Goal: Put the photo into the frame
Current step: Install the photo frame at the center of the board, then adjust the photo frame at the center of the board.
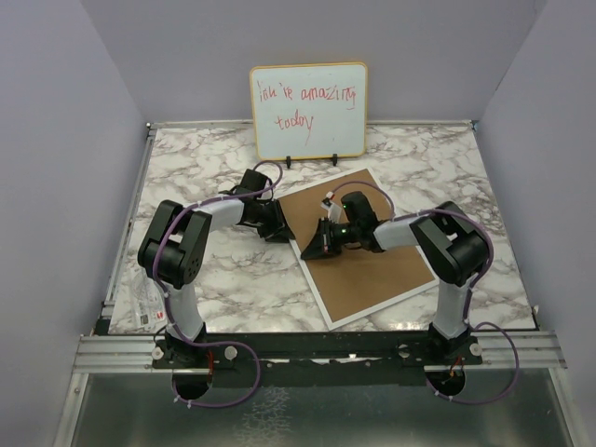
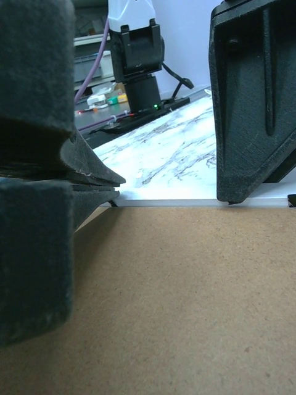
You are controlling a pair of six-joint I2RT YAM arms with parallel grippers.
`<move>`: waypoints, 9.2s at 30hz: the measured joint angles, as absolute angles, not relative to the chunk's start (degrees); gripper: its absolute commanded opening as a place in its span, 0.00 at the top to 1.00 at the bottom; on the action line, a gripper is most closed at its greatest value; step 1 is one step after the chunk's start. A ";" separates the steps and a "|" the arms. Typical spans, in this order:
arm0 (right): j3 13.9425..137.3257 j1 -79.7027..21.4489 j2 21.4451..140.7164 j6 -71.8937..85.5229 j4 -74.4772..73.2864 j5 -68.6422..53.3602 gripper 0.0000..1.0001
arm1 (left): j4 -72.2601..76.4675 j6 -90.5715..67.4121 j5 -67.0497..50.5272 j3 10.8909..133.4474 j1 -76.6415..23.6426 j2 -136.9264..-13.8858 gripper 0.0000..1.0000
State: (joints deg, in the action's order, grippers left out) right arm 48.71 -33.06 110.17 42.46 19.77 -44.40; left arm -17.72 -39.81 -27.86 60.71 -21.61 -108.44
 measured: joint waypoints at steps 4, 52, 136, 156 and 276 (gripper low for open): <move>49.56 -33.06 110.91 41.91 18.50 -44.40 0.99 | -17.91 -39.77 -27.83 60.82 -21.61 -108.51 0.73; 61.39 -28.27 103.96 35.90 6.33 -35.53 0.87 | -26.52 -28.58 -18.68 69.97 -20.99 -104.01 0.14; 75.02 -30.68 124.03 39.40 2.22 -38.57 0.99 | -23.35 -32.75 -10.68 76.34 -19.97 -114.24 0.73; 71.77 -24.86 110.74 34.50 -10.76 -12.43 0.98 | -29.56 -26.92 -10.68 85.08 -20.21 -117.05 0.22; 55.02 -36.60 101.38 56.93 12.29 -32.71 0.94 | -24.03 -25.96 -17.30 67.55 -18.63 -106.89 0.69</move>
State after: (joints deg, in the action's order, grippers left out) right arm 55.02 -36.60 101.38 56.93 12.29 -32.71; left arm -24.03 -25.96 -17.30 67.55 -18.63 -106.89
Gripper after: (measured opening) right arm 0.096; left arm 0.390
